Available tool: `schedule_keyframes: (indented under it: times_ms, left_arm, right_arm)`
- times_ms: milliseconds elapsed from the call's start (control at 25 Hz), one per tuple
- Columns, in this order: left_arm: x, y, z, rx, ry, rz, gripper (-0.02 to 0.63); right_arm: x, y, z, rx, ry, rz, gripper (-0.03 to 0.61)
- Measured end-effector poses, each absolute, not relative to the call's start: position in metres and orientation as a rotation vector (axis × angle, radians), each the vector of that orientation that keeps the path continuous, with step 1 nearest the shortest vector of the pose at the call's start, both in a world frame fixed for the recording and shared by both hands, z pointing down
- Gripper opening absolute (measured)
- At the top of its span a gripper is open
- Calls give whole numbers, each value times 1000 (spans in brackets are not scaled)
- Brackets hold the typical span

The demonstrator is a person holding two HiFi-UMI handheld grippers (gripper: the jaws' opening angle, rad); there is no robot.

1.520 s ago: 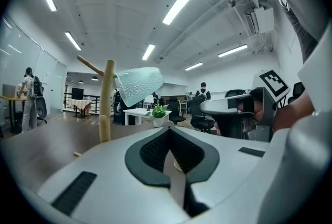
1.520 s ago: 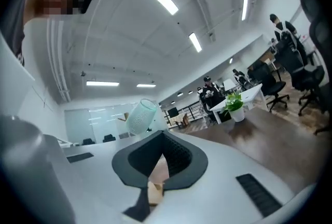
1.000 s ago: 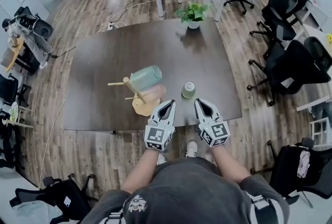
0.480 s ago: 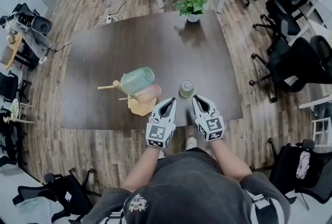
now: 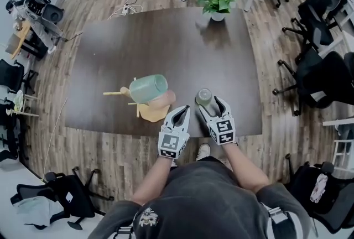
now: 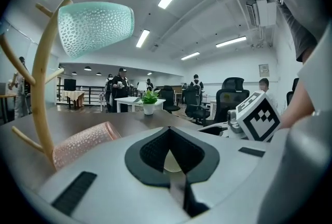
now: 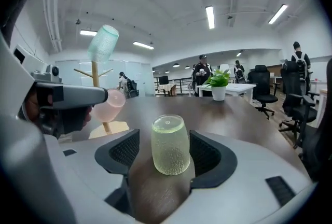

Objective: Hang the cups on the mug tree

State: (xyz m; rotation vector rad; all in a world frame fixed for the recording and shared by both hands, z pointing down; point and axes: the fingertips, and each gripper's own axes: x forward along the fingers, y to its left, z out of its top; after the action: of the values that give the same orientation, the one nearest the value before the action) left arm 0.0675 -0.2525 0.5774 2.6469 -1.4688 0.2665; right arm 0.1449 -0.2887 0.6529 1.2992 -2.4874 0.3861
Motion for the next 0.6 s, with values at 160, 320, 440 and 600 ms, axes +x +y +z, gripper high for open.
schedule_keyframes:
  times_ms: [160,320,440,600]
  left_arm:
    - [64,-252,588,2628,-1482,284,6]
    - [54,-252,590,2608,-1501,305,6]
    - [50,-250,592,2594,-1516,302,6]
    - [50,-245,594,2601,-1499,319,6]
  right_arm:
    - [142,-300,673,1275,-2424,372,331]
    - [135,-309,686,1259,-2417,417,333]
    - [135,-312,690,1269,-2394,403,331]
    - [136,-313,692,1269,-2389,377,308]
